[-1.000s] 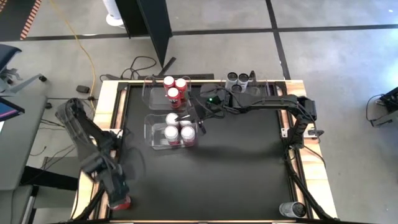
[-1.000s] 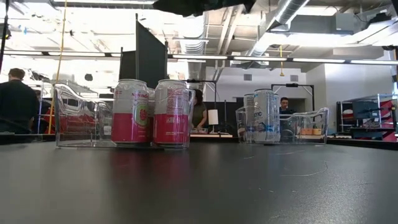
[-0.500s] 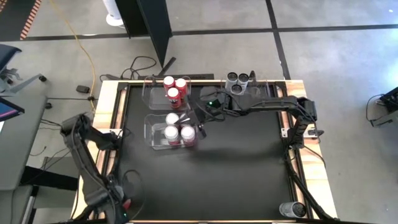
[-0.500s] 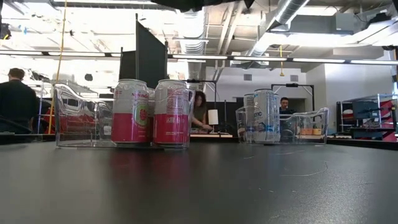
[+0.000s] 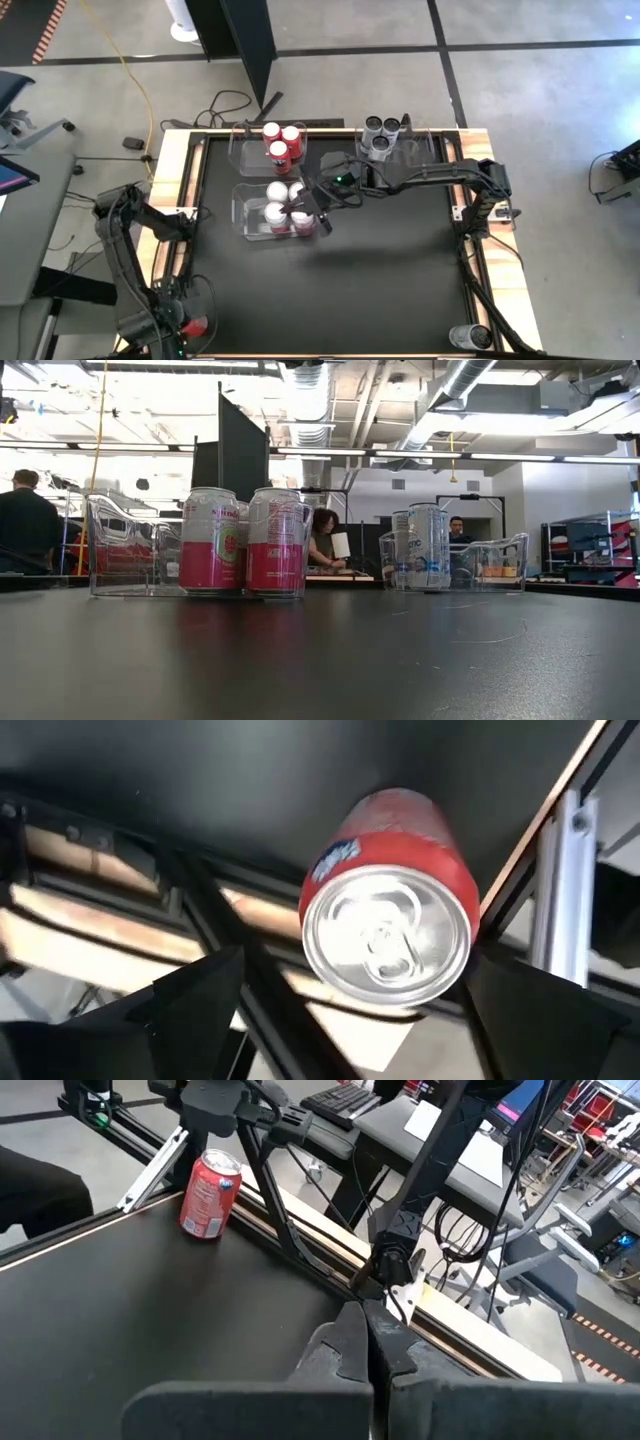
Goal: Sort soda cans
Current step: Put the orange soda can into the top left transparent bin
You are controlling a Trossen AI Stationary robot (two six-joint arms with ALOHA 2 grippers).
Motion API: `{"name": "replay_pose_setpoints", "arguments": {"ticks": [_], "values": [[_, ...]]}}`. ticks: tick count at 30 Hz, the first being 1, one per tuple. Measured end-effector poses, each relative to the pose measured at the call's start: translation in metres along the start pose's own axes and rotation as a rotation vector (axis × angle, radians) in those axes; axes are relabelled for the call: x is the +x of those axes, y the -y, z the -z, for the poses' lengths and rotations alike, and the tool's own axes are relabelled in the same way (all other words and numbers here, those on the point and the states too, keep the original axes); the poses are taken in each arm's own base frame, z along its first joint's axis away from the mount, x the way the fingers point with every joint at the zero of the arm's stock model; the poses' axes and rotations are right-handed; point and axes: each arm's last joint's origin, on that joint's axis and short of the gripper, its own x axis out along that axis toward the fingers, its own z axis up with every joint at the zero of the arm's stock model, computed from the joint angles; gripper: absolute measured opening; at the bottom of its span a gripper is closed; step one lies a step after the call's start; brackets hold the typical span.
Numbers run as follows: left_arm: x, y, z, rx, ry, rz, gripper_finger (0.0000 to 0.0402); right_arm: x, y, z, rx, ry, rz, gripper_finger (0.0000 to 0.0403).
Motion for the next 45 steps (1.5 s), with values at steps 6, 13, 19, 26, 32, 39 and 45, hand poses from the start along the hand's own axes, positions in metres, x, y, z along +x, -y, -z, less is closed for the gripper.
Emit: {"name": "replay_pose_setpoints", "arguments": {"ticks": [6, 13, 19, 26, 32, 39, 45], "values": [[0.0, 0.007, -0.003, -0.005, 0.072, 0.067, 0.0373, 0.001, -0.003, -0.001, 0.018, -0.004, -0.008, 0.0], [0.003, 0.011, -0.003, -0.044, 0.076, 0.077, 0.0373, 0.003, -0.009, -0.004, 0.017, -0.004, -0.026, 0.0], [0.017, 0.022, -0.005, -0.027, 0.07, 0.05, 0.0373, 0.004, -0.012, -0.004, 0.019, -0.014, -0.039, 0.0], [0.038, 0.032, -0.007, 0.004, 0.053, -0.024, 0.0373, 0.005, -0.016, -0.005, 0.018, -0.011, -0.049, 0.0], [0.054, 0.04, -0.01, 0.036, 0.044, -0.078, 0.0373, 0.006, -0.021, -0.008, 0.015, -0.013, -0.053, 0.0], [0.067, 0.048, -0.008, 0.061, 0.028, -0.094, 0.0364, 0.007, -0.026, -0.011, 0.011, -0.01, -0.062, 0.0], [0.068, 0.05, -0.007, 0.079, 0.025, -0.08, 0.031, 0.008, -0.029, -0.012, 0.023, -0.008, -0.069, 0.0]]}}
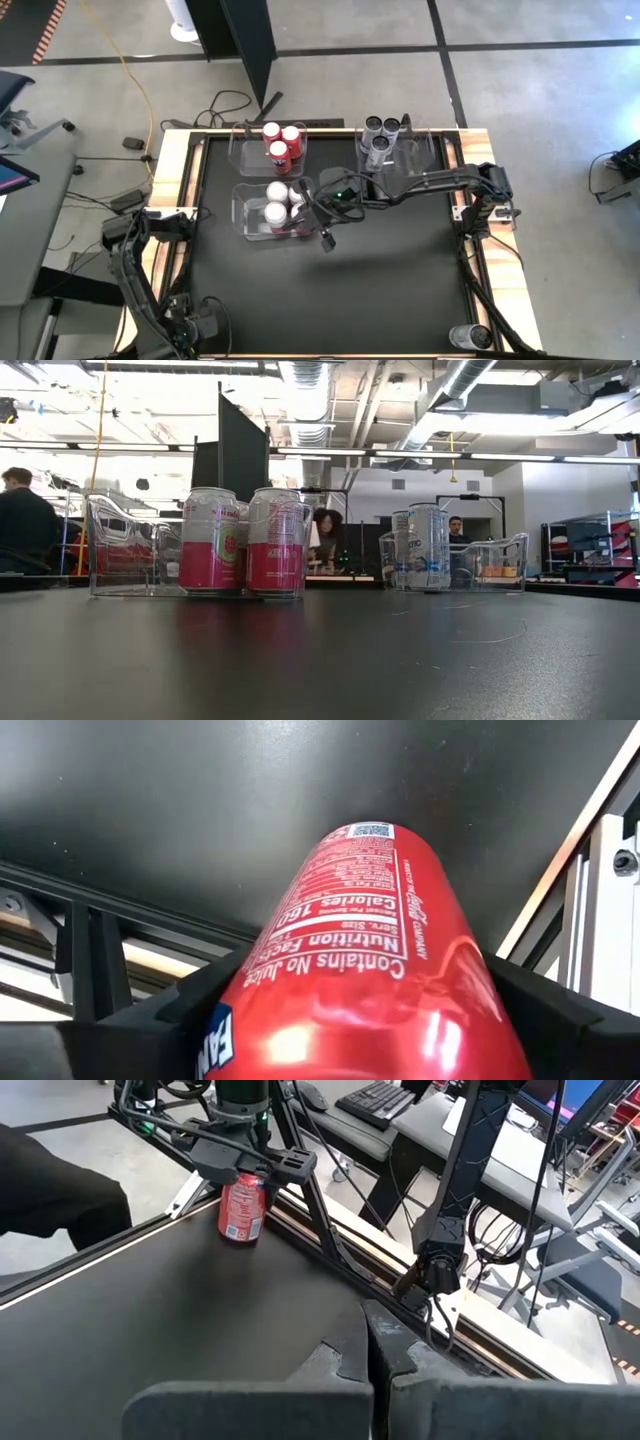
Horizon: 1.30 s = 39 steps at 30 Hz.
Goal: Sort soda cans
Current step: Put the orange soda can into the top left transparent bin
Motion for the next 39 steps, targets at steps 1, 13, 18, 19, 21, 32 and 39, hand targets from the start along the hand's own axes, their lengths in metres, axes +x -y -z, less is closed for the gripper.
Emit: {"name": "replay_pose_setpoints", "arguments": {"ticks": [1, 13, 18, 19, 21, 32, 39], "values": [[0.0, 0.0, 0.0, 0.003, 0.0, 0.0, 0.031, 0.0, -0.001, 0.0, 0.0, 0.0, -0.002, 0.0], [-0.015, -0.016, -0.02, 0.008, -0.003, 0.007, 0.031, 0.0, 0.0, 0.0, 0.0, -0.031, 0.05, 0.0], [-0.044, -0.044, -0.032, -0.012, 0.048, 0.034, 0.031, 0.0, 0.0, 0.001, 0.002, -0.054, 0.068, 0.0], [-0.05, -0.051, -0.033, -0.014, 0.054, 0.038, 0.031, -0.002, 0.0, 0.001, 0.004, -0.065, 0.072, 0.0], [-0.065, -0.07, -0.036, -0.019, 0.068, 0.031, 0.031, -0.006, -0.003, 0.0, 0.01, -0.102, 0.061, 0.0], [-0.152, -0.203, -0.07, -0.179, 0.467, 0.078, 0.031, -0.043, -0.01, -0.006, -0.011, -0.271, 0.015, 0.0], [-0.165, -0.296, -0.087, -0.443, 0.557, -0.056, 0.031, -0.066, -0.006, -0.014, -0.023, -0.277, 0.028, 0.0]]}}
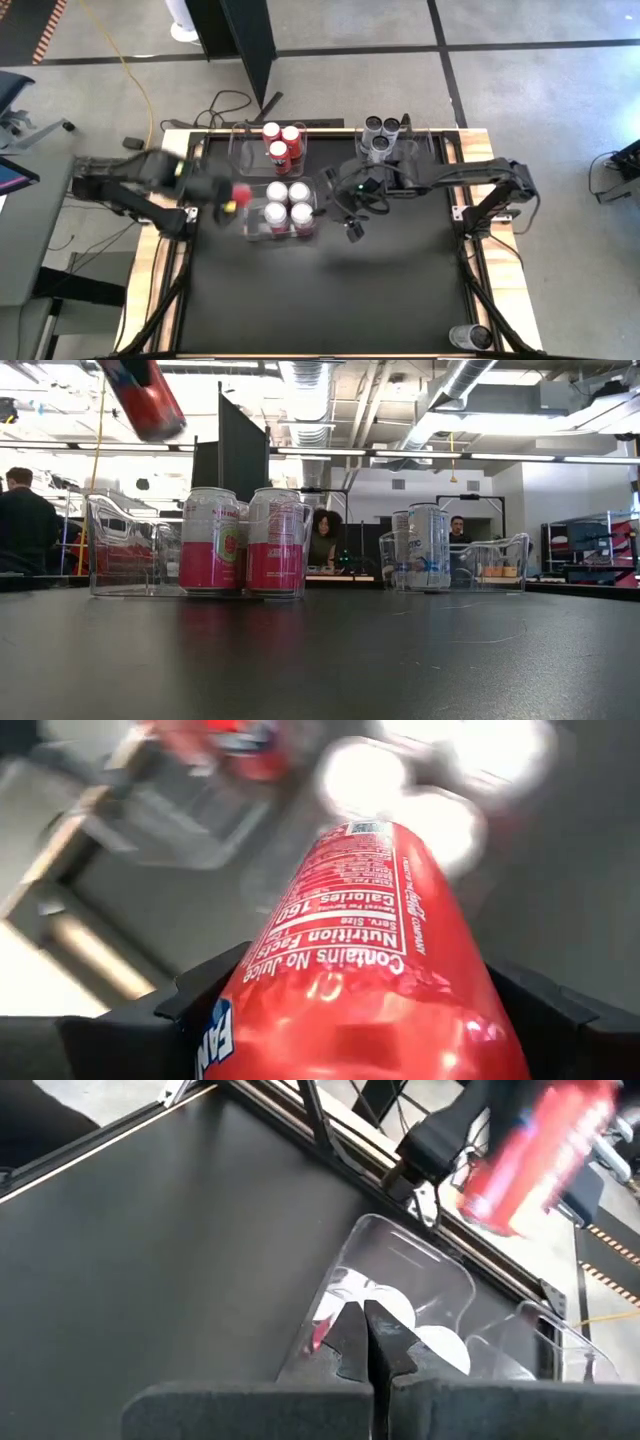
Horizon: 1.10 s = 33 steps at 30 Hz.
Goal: Sort soda cans
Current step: Put the orange soda can into the top left transparent bin
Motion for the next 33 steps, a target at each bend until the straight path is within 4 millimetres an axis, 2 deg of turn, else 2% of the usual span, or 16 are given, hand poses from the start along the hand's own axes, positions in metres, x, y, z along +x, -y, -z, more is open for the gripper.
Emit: {"name": "replay_pose_setpoints", "arguments": {"ticks": [5, 8, 13, 19, 23, 26, 33], "values": [[0.024, -0.044, -0.031, -0.082, -0.036, -0.165, 0.031, -0.015, 0.001, -0.004, -0.012, 0.001, 0.035, 0.0], [0.045, -0.066, -0.052, -0.095, -0.078, -0.18, 0.031, -0.023, 0.001, -0.005, -0.02, -0.003, 0.049, 0.0], [0.093, -0.108, -0.082, -0.094, -0.191, -0.209, 0.031, -0.035, 0.001, -0.006, -0.029, -0.003, 0.053, 0.0], [0.159, -0.158, -0.103, -0.117, -0.302, -0.188, 0.031, -0.044, -0.001, -0.005, -0.027, -0.024, 0.039, 0.0], [0.196, -0.174, -0.109, -0.094, -0.346, -0.166, 0.031, -0.046, -0.004, -0.002, -0.03, -0.059, 0.015, 0.0], [0.217, -0.179, -0.111, -0.078, -0.375, -0.158, 0.031, -0.046, -0.004, 0.0, -0.035, -0.078, 0.005, 0.0], [0.256, -0.185, -0.116, -0.053, -0.395, -0.195, 0.031, -0.047, 0.0, 0.005, -0.035, -0.1, 0.008, 0.0]]}}
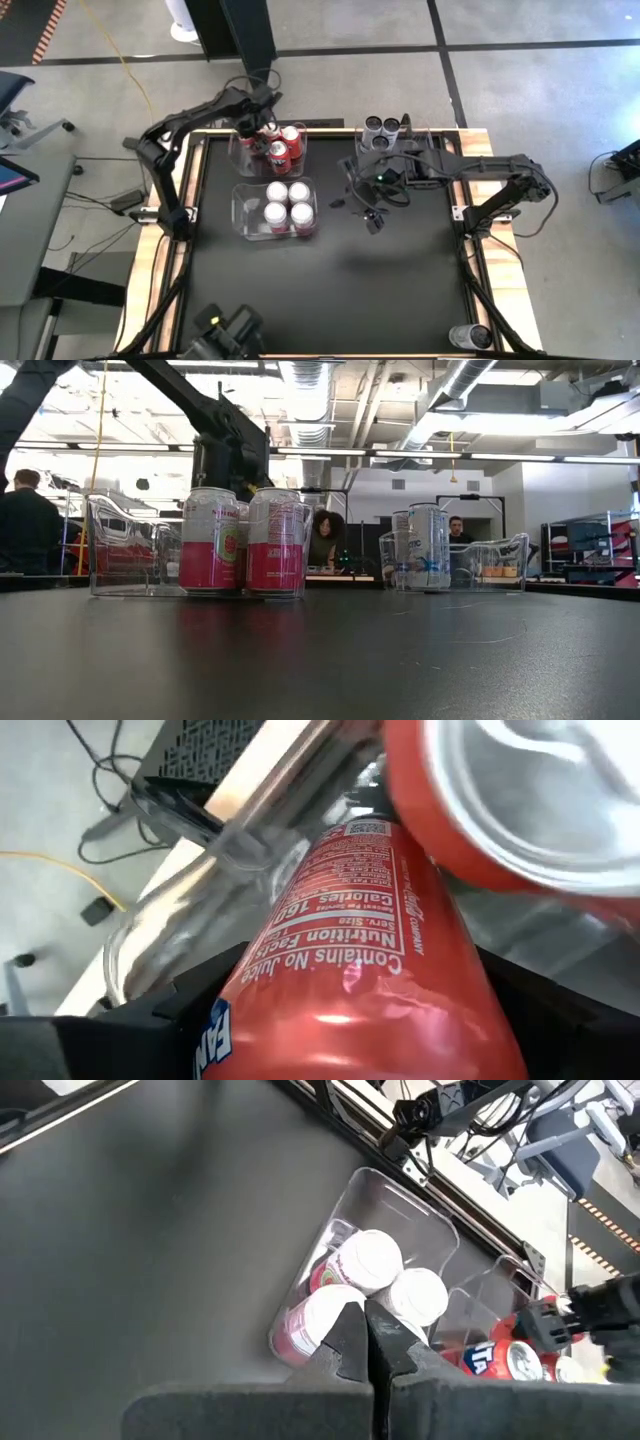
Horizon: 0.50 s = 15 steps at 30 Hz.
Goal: Sort soda cans
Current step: Put the orange soda can into the top left transparent bin
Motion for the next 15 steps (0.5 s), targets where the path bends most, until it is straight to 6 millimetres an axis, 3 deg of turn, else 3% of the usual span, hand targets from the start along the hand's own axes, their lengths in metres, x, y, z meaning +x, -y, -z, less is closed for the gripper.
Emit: {"name": "replay_pose_setpoints", "arguments": {"ticks": [6, 15], "values": [[0.016, -0.002, -0.007, 0.005, -0.052, -0.025, 0.031, 0.0, 0.004, 0.004, 0.012, -0.014, 0.008, 0.0], [0.018, -0.002, -0.011, 0.034, -0.032, -0.009, 0.031, -0.001, 0.005, 0.006, 0.017, -0.029, 0.001, 0.0]]}}
